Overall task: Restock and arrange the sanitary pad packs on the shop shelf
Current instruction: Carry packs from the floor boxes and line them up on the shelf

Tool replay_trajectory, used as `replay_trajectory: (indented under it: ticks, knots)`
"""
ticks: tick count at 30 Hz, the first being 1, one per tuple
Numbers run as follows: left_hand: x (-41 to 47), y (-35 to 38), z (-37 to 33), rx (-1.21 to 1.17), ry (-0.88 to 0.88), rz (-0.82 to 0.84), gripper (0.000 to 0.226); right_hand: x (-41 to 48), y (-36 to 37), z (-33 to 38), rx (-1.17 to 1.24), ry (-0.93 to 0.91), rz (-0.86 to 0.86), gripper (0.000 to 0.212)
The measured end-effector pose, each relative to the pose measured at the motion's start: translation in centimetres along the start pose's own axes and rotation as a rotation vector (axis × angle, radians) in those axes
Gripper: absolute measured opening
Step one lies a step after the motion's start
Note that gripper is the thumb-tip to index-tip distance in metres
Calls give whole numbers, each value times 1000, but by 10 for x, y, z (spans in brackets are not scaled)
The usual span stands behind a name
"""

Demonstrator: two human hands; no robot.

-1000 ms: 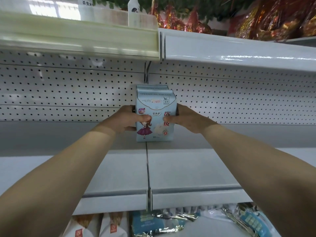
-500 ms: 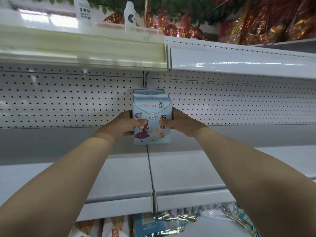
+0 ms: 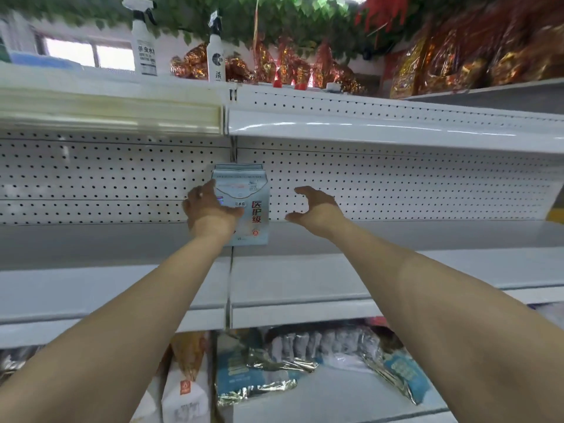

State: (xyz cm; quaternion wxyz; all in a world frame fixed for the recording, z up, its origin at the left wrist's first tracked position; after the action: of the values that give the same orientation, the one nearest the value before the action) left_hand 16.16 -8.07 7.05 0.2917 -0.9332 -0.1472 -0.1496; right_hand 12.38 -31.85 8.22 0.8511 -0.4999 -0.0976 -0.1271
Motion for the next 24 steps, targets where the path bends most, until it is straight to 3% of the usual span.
replay_trajectory:
  ticks: [3, 8, 15, 24]
  knots:
    - [-51, 11, -51, 22, 142, 2, 78, -43, -43, -21, -119, -40, -34, 77]
    - [-152, 54, -138, 152, 310, 138, 83, -124, -121, -75, -255, -39, -30, 76]
    - [-281, 118, -230, 237, 384, 281, 82, -243, -221, -175, -406, 19, -59, 77]
    - [-430, 229, -319, 208, 487, 484, 84, -381, -307, -324, -426, 239, -70, 80]
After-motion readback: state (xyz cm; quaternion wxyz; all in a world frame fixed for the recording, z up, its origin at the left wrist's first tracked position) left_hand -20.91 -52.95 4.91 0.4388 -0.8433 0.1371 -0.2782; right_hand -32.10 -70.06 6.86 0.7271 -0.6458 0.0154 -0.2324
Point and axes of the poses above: each hand's wrist, its own x-axis towards the middle knuckle, its own y-axis out of the palm, z = x × y, the point moved 9 cm from there along x, towards the middle knuckle, and after that the axes turned 1 degree about z, right-handed, at the moved point
